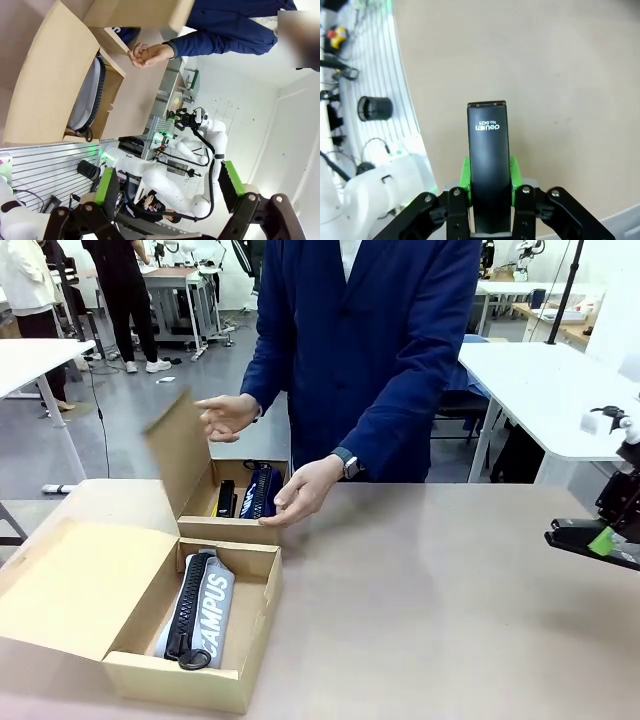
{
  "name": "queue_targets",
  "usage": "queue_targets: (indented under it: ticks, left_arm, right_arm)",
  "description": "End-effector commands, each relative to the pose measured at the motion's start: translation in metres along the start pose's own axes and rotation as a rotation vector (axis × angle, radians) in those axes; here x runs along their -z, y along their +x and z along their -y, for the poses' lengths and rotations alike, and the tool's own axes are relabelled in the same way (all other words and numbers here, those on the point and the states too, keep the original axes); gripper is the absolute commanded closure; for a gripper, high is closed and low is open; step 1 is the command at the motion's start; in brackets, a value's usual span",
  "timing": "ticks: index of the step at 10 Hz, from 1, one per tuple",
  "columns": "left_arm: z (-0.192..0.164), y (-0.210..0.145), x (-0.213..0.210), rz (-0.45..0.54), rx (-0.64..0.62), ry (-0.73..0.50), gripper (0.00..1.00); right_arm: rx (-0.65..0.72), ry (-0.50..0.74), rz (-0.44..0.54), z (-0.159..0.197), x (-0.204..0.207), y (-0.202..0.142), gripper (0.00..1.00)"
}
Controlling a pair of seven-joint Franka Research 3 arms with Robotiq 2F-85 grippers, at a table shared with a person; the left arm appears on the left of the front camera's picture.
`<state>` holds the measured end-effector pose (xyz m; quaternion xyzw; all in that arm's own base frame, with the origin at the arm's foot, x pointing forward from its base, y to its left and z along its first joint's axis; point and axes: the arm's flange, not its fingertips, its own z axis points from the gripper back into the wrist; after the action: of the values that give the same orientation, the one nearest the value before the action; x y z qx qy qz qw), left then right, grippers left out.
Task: Place items inside the box.
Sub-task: Pick up a Pencil pouch or Stapler and place it inside the Mailer Box closest to the robot.
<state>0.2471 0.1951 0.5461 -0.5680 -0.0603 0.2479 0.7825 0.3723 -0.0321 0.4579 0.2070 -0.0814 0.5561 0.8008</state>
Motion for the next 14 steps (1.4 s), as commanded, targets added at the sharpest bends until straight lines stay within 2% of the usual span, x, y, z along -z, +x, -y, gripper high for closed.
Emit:
queue_targets:
  ticks: [1,2,3,4,5,6,7,8,9,10,14]
  left_arm:
    - [-0.002,-0.002,-0.002,-0.01,0.009,0.006,0.0]
    - [-0.002,-0.002,-0.002,-0.01,0.009,0.006,0.0]
    - [-0.002,-0.002,-0.002,-0.01,0.009,0.006,0.0]
    - [-0.002,-0.002,-0.002,-0.01,0.009,0.006,0.0]
    - [-0.002,-0.002,-0.002,-0.01,0.009,0.006,0.0]
    - [-0.002,-0.002,-0.002,-0.01,0.009,0.006,0.0]
    - [-0.002,-0.002,-0.002,-0.01,0.009,0.006,0.0]
    - [-0.002,-0.002,-0.002,-0.01,0.009,0.006,0.0]
    - [-0.002,-0.002,-0.002,-0.01,0.009,0.006,0.0]
    - [-0.002,-0.002,-0.002,-0.01,0.009,0.006,0.0]
    - [-0.002,-0.002,-0.002,-0.01,0.009,0.006,0.0]
  right_arm:
    - [-0.004,0.01,-0.02,0.017,0.001,0.008,1.0]
    - [0.0,0.0,0.0,0.0,0.0,0.0,0.68]
    - [-0.138,0.072,0.144,0.014,0.015,0.011,0.68]
    - [-0.075,0.106,0.084,0.006,0.036,0.051,0.68]
    - [0.005,0.134,0.12,-0.009,0.049,0.09,0.68]
    - [0.201,0.118,0.153,-0.031,0.065,0.129,0.68]
    - [0.281,0.147,0.147,-0.052,0.082,0.157,0.68]
    - [0.379,0.164,0.098,-0.071,0.099,0.174,0.68]
    - [0.435,0.122,0.075,-0.077,0.108,0.177,0.68]
    - [0.463,0.093,0.101,-0.076,0.107,0.174,0.68]
    - [0.485,0.076,0.109,-0.083,0.11,0.175,0.68]
